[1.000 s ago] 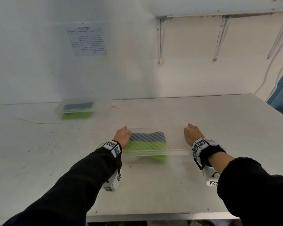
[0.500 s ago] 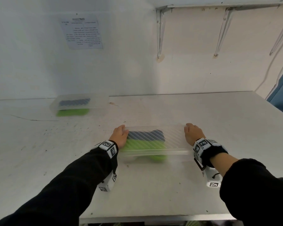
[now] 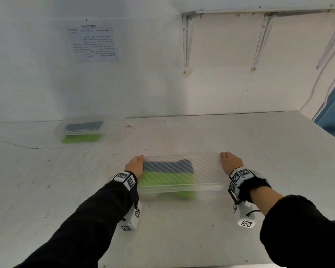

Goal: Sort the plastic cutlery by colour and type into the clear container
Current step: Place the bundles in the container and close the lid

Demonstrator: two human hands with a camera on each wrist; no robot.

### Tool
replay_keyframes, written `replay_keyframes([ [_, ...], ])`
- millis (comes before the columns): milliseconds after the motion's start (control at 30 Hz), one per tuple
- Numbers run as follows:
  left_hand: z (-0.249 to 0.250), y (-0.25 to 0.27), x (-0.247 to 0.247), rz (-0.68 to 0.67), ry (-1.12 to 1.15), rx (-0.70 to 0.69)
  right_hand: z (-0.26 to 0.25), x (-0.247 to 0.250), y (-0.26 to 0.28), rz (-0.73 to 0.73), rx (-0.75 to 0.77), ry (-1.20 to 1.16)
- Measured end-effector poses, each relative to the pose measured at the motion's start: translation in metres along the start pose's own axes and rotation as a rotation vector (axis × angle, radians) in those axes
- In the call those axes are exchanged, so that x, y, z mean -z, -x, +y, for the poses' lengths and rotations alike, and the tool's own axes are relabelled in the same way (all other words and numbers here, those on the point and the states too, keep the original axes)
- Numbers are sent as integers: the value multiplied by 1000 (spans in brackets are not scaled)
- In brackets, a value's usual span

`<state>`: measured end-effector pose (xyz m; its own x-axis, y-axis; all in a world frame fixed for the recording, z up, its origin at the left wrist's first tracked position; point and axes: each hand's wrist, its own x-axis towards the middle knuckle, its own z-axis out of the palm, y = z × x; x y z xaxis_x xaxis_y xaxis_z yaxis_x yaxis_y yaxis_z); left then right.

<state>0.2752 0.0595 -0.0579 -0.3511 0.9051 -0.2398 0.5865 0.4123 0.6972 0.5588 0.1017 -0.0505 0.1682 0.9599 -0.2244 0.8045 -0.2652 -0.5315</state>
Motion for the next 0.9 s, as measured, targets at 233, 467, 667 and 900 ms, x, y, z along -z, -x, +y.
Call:
replay_keyframes([
  [233, -5, 22, 3, 108, -17, 62, 12, 9, 18, 7, -18, -159],
  [467, -22, 61, -14, 125, 166, 46, 26, -8, 47, 7, -54, -204],
  [667, -20, 68, -15, 142, 145, 40, 18, -4, 55, 15, -60, -147],
  [900, -23, 42, 6, 119, 69, 14, -9, -7, 37, 19, -24, -132],
])
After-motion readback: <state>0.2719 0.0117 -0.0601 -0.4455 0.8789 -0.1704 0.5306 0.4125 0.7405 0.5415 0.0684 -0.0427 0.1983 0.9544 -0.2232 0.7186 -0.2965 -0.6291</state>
